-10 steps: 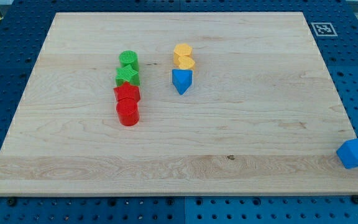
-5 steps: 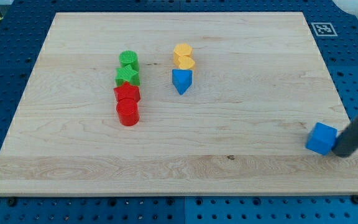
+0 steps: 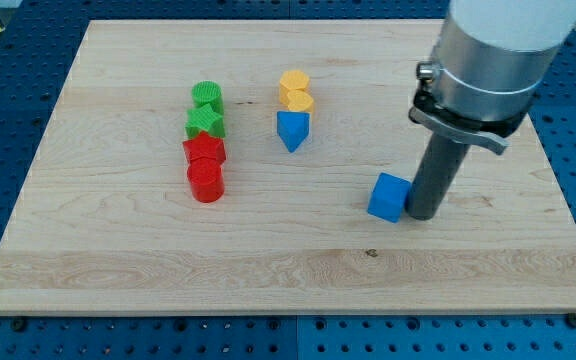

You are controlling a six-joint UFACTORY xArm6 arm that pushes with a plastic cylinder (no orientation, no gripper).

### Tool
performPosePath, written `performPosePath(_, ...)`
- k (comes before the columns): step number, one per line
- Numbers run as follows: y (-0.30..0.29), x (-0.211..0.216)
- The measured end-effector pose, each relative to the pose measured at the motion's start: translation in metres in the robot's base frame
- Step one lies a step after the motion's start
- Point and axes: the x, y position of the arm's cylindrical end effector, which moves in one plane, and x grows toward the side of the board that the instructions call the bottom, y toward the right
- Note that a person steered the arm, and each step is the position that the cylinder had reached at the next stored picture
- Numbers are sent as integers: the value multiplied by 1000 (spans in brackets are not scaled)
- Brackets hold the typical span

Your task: Push the blue cube closer to the blue triangle

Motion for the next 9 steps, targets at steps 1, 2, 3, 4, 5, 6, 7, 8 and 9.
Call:
performPosePath(1,-13,-2)
performPosePath(2,-26,-10)
performPosePath(3,-48,-11)
performPosePath(4,-69,-11)
performPosePath(5,-75,-11)
performPosePath(6,-77,-11)
performPosePath(7,-89,-2)
performPosePath(8,-97,-2)
performPosePath(9,-101,-3)
